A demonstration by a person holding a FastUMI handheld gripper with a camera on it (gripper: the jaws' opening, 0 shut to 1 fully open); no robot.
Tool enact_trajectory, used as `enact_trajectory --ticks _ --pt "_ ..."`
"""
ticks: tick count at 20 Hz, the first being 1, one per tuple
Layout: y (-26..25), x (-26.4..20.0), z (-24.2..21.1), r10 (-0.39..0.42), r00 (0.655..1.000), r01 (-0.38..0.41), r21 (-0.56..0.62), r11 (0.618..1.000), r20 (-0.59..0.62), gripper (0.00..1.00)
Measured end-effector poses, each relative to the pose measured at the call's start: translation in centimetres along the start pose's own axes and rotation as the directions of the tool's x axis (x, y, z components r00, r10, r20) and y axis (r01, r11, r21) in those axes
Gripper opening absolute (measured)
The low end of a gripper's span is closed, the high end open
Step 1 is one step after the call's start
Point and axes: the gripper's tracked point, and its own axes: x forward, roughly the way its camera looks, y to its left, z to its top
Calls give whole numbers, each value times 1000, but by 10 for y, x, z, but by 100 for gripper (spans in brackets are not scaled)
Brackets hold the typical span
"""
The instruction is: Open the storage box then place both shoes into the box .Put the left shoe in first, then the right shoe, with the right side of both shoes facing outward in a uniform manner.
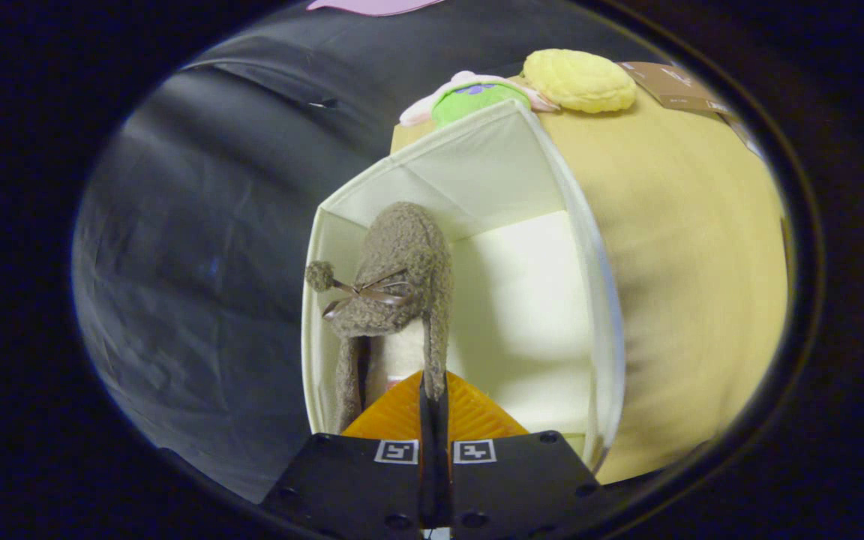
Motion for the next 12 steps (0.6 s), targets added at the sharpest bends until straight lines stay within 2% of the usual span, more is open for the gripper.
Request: enact_trajectory --ticks 4,7,9,11,12 --pt "0 19 -10 -16 999 15 -6 1000 -45 3" --pt "17 13 -13 76 995 -77 -7 997 -64 43" --pt "36 -2 -9 157 986 -157 -1 988 -59 69" --pt "49 -19 -7 204 978 -205 -29 978 -55 96" --pt "50 -30 -5 214 976 -216 -49 975 -47 100"
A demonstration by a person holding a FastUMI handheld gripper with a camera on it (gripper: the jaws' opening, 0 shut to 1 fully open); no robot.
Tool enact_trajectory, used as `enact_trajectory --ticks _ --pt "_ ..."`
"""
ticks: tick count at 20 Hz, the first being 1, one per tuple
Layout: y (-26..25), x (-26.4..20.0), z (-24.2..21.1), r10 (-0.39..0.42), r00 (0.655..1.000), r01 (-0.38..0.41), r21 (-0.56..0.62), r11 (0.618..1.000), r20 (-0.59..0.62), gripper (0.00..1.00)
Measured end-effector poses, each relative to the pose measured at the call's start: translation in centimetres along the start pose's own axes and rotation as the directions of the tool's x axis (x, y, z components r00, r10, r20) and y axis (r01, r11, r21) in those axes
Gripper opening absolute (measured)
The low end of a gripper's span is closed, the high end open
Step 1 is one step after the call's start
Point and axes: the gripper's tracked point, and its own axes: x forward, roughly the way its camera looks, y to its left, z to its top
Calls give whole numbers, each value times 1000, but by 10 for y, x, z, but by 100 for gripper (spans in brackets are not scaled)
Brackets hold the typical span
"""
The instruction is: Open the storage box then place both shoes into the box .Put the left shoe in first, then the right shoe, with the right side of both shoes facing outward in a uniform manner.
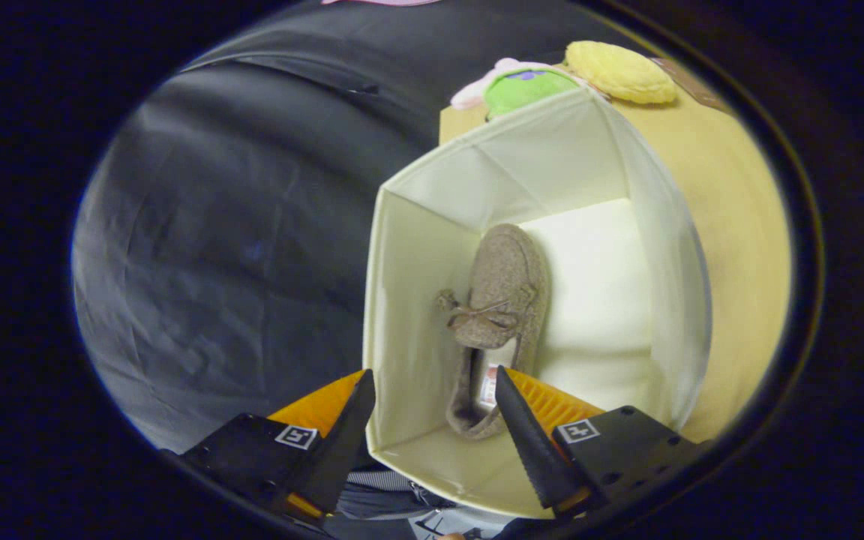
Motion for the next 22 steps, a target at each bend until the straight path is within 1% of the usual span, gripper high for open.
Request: enact_trajectory --ticks 3,5,7,9,11,16,19,20,22 --pt "4 -25 9 44 999 -44 -15 999 30 100" --pt "-1 -47 20 56 997 -54 -23 998 60 100" --pt "-14 -71 31 53 994 -50 -32 998 98 100" --pt "-34 -100 44 35 989 -31 -33 999 145 100" --pt "-63 -133 56 7 982 -2 -25 1000 191 100" --pt "-148 -207 72 -114 947 113 23 993 299 100" --pt "-201 -247 84 -175 918 151 96 984 355 100" --pt "-217 -270 86 -203 906 167 128 978 371 100" --pt "-252 -298 87 -256 883 199 181 963 393 100"
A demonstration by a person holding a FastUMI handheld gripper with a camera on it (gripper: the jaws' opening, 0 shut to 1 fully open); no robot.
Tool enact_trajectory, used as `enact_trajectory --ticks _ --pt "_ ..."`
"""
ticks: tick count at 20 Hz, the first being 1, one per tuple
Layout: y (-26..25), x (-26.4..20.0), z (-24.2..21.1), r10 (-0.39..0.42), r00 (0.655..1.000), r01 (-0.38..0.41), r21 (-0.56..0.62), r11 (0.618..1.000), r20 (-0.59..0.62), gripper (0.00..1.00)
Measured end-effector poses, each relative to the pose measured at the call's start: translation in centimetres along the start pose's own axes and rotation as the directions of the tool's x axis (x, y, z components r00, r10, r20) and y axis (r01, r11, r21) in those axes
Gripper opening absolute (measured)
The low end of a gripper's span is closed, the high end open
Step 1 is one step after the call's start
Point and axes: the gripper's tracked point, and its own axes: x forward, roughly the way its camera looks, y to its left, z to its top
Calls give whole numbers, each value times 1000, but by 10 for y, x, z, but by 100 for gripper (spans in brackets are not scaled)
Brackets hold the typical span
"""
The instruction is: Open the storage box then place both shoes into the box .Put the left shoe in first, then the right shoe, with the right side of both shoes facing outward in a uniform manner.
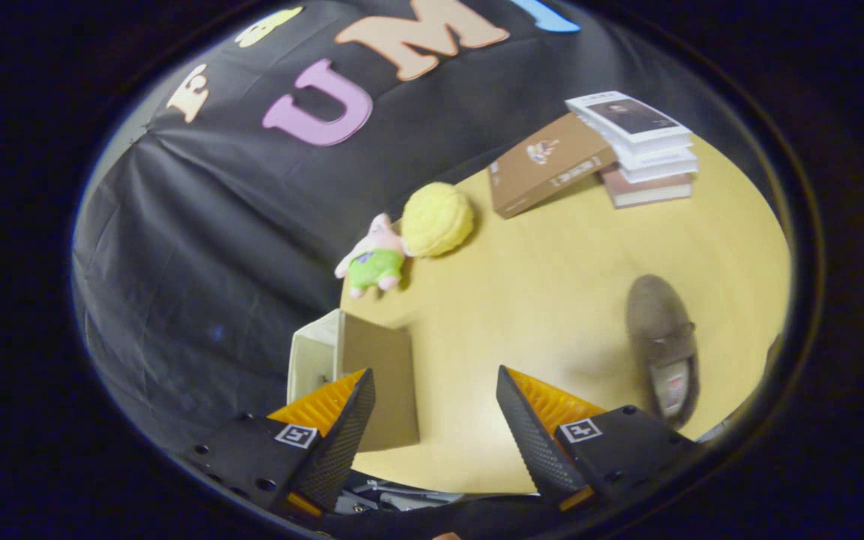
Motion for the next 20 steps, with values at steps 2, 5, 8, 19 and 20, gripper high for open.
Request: enact_trajectory --ticks 2,5,8,19,20 --pt "-39 -17 11 -62 998 62 17 998 25 100" --pt "-85 -29 16 -123 992 122 22 992 25 100" --pt "-131 -33 8 -175 985 175 13 985 -5 100" --pt "-254 10 -45 -395 895 361 -182 914 -207 99" --pt "-258 13 -48 -402 888 365 -189 912 -222 97"
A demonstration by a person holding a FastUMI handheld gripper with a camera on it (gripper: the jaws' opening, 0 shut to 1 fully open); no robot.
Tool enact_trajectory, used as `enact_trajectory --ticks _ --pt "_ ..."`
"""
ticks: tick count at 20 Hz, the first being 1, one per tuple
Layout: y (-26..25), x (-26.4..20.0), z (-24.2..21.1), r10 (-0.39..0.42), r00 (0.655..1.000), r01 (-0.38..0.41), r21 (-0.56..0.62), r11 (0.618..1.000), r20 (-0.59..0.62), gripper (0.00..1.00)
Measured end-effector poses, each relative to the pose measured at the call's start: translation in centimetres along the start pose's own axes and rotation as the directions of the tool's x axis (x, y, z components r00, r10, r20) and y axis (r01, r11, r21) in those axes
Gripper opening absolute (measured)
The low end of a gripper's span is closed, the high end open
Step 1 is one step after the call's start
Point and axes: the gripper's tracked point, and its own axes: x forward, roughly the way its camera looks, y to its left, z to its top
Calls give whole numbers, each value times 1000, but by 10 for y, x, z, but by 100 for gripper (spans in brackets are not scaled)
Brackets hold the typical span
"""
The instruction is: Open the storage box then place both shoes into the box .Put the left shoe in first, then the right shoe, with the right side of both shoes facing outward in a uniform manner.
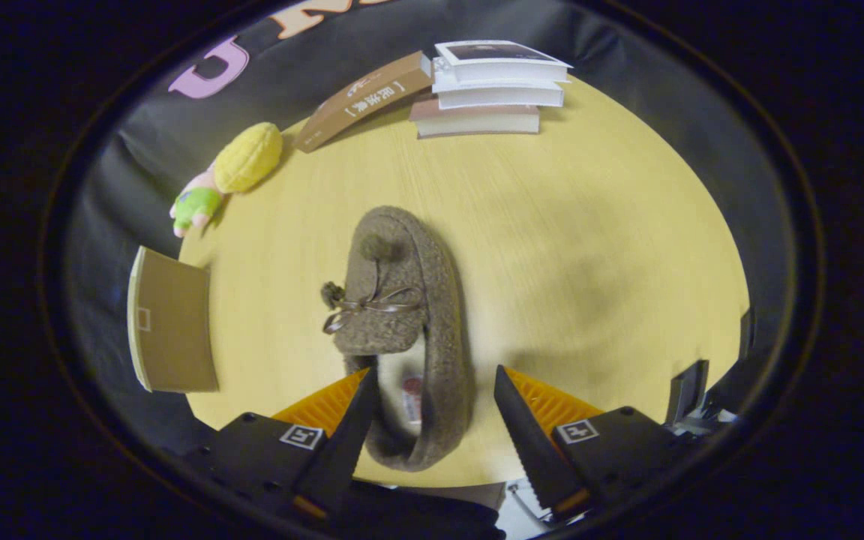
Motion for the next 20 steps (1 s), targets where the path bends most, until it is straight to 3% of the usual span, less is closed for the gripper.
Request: enact_trajectory --ticks 2,5,12,15,18,20 --pt "-4 8 -2 0 1000 0 -12 1000 -21 84" --pt "2 13 -2 69 996 -68 28 997 -50 65" --pt "-11 16 -2 60 995 -59 17 998 -75 21" --pt "-13 13 0 56 997 -53 68 996 -55 4" --pt "-5 9 3 65 998 -63 91 994 -23 4" --pt "9 0 9 110 994 -110 126 986 9 3"
